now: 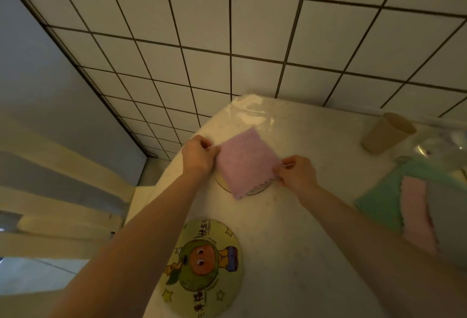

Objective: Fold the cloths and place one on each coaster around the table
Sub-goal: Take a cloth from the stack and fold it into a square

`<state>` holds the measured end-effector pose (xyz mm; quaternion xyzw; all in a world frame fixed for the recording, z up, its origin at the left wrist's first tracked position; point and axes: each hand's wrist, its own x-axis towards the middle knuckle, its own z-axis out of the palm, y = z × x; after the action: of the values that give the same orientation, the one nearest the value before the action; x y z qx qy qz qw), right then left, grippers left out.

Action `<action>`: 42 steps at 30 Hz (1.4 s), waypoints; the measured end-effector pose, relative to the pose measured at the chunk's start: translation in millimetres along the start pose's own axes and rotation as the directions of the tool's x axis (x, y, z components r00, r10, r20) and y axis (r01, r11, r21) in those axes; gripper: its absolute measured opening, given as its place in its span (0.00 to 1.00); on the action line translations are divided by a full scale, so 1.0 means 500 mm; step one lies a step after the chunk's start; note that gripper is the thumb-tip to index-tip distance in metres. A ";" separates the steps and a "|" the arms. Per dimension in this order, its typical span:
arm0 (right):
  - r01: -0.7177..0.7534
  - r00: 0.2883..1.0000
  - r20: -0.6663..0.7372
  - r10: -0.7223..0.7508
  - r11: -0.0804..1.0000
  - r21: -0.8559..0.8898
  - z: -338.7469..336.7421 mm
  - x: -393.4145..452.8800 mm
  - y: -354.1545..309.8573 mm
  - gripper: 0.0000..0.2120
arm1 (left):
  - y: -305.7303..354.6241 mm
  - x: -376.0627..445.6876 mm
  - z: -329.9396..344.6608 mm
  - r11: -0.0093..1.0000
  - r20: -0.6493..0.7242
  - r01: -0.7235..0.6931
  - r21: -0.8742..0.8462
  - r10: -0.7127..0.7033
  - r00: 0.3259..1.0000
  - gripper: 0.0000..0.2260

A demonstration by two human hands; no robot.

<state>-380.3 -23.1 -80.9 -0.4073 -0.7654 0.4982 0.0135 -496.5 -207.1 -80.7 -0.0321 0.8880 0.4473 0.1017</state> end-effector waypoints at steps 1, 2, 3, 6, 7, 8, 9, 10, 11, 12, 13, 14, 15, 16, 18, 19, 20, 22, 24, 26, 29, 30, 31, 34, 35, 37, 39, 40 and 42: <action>0.038 0.999 -0.019 -0.039 0.996 -0.083 0.004 0.001 0.000 0.07 | -0.007 -0.003 0.002 0.985 -0.029 -0.079 0.156 0.085 0.996 0.11; 0.062 0.997 -0.033 -0.067 0.989 -0.137 0.006 -0.002 0.000 0.08 | -0.013 -0.009 0.005 0.944 -0.055 -0.152 0.292 0.175 0.983 0.13; 0.073 0.996 -0.042 -0.081 0.983 -0.166 0.006 -0.006 -0.001 0.09 | -0.019 -0.017 0.003 0.898 -0.072 -0.216 0.382 0.263 0.962 0.14; 0.088 0.992 -0.072 -0.103 0.979 -0.183 -0.004 -0.024 0.000 0.12 | -0.029 -0.054 0.004 0.709 0.046 -0.494 0.503 0.549 0.834 0.13; 0.089 0.991 -0.080 -0.105 0.979 -0.184 -0.016 -0.036 0.004 0.12 | -0.031 -0.071 0.009 0.625 0.135 -0.562 0.541 0.595 0.792 0.13; 0.088 0.991 -0.081 -0.104 0.980 -0.179 -0.026 -0.045 0.011 0.12 | -0.034 -0.086 0.014 0.571 0.210 -0.584 0.577 0.588 0.781 0.14; 0.087 0.992 -0.075 -0.102 0.980 -0.181 -0.045 -0.058 0.024 0.12 | -0.033 -0.106 0.022 0.561 0.255 -0.563 0.607 0.533 0.806 0.15; 0.087 0.993 -0.065 -0.101 0.978 -0.192 -0.056 -0.067 0.035 0.12 | -0.035 -0.115 0.026 0.577 0.275 -0.517 0.632 0.456 0.846 0.17; 0.089 0.993 -0.057 -0.103 0.975 -0.206 -0.077 -0.082 0.051 0.11 | -0.030 -0.131 0.030 0.593 0.285 -0.479 0.647 0.395 0.874 0.18; 0.101 0.992 -0.054 -0.115 0.972 -0.212 -0.095 -0.095 0.065 0.11 | -0.025 -0.141 0.031 0.597 0.291 -0.456 0.660 0.357 0.888 0.19; 0.121 0.989 -0.053 -0.135 0.970 -0.209 -0.121 -0.109 0.081 0.11 | -0.010 -0.157 0.033 0.590 0.303 -0.453 0.669 0.340 0.890 0.20; 0.135 0.988 -0.048 -0.148 0.969 -0.206 -0.143 -0.124 0.098 0.11 | 0.004 -0.175 0.035 0.580 0.322 -0.460 0.673 0.330 0.887 0.21; 0.149 0.987 -0.033 -0.159 0.969 -0.195 -0.171 -0.145 0.116 0.11 | 0.020 -0.200 0.039 0.569 0.340 -0.475 0.671 0.333 0.880 0.21; 0.166 0.985 -0.008 -0.170 0.968 -0.188 -0.197 -0.165 0.134 0.11 | 0.035 -0.227 0.046 0.549 0.361 -0.499 0.670 0.347 0.866 0.21; 0.219 0.976 0.031 -0.218 0.953 -0.210 -0.258 -0.210 0.175 0.10 | 0.063 -0.296 0.072 0.502 0.402 -0.568 0.652 0.406 0.821 0.21; 0.257 0.966 0.041 -0.255 0.938 -0.232 -0.290 -0.231 0.198 0.10 | 0.074 -0.335 0.089 0.491 0.418 -0.600 0.632 0.436 0.797 0.20; 0.302 0.953 0.047 -0.300 0.920 -0.252 -0.329 -0.256 0.226 0.09 | 0.088 -0.383 0.111 0.487 0.433 -0.626 0.610 0.456 0.777 0.20; 0.373 0.927 0.066 -0.369 0.886 -0.278 -0.399 -0.301 0.279 0.08 | 0.105 -0.481 0.155 0.493 0.471 -0.678 0.545 0.489 0.734 0.19; 0.434 0.897 0.076 -0.435 0.835 -0.338 -0.473 -0.340 0.341 0.08 | 0.116 -0.584 0.201 0.461 0.524 -0.749 0.476 0.535 0.663 0.19; 0.466 0.880 0.108 -0.463 0.791 -0.397 -0.540 -0.370 0.401 0.06 | 0.120 -0.671 0.253 0.414 0.574 -0.829 0.377 0.597 0.560 0.18; 0.418 0.903 0.135 -0.407 0.764 -0.491 -0.640 -0.405 0.488 0.03 | 0.125 -0.783 0.339 0.285 0.671 -0.934 0.214 0.652 0.353 0.15; 0.401 0.908 0.119 -0.401 0.751 -0.525 -0.665 -0.406 0.518 0.04 | 0.128 -0.809 0.364 0.224 0.702 -0.960 0.171 0.656 0.278 0.15; 0.387 0.910 0.107 -0.400 0.731 -0.562 -0.685 -0.405 0.546 0.06 | 0.132 -0.831 0.386 0.173 0.721 -0.975 0.141 0.657 0.221 0.16; 0.362 0.914 0.123 -0.386 0.643 -0.674 -0.744 -0.397 0.611 0.10 | 0.157 -0.882 0.451 0.127 0.728 -0.982 0.139 0.659 0.188 0.17; 0.350 0.921 0.133 -0.365 0.631 -0.692 -0.759 -0.393 0.627 0.12 | 0.163 -0.893 0.474 0.140 0.718 -0.979 0.151 0.665 0.206 0.17; 0.357 0.922 0.162 -0.350 0.614 -0.704 -0.765 -0.384 0.638 0.15 | 0.166 -0.898 0.493 0.194 0.700 -0.962 0.191 0.660 0.272 0.17; 0.388 0.912 0.204 -0.357 0.586 -0.711 -0.773 -0.373 0.650 0.16 | 0.165 -0.896 0.517 0.205 0.680 -0.952 0.227 0.667 0.306 0.18; 0.411 0.901 0.230 -0.368 0.552 -0.725 -0.773 -0.368 0.651 0.15 | 0.165 -0.893 0.520 0.207 0.676 -0.947 0.245 0.664 0.320 0.18; 0.404 0.902 0.231 -0.365 0.525 -0.749 -0.779 -0.362 0.649 0.10 | 0.168 -0.888 0.527 0.209 0.659 -0.935 0.285 0.666 0.350 0.16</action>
<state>104.5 210.2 -66.1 -0.1814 -0.9747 0.1084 -0.0730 -34.9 39.1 -73.9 0.5737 0.8124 0.1004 0.0277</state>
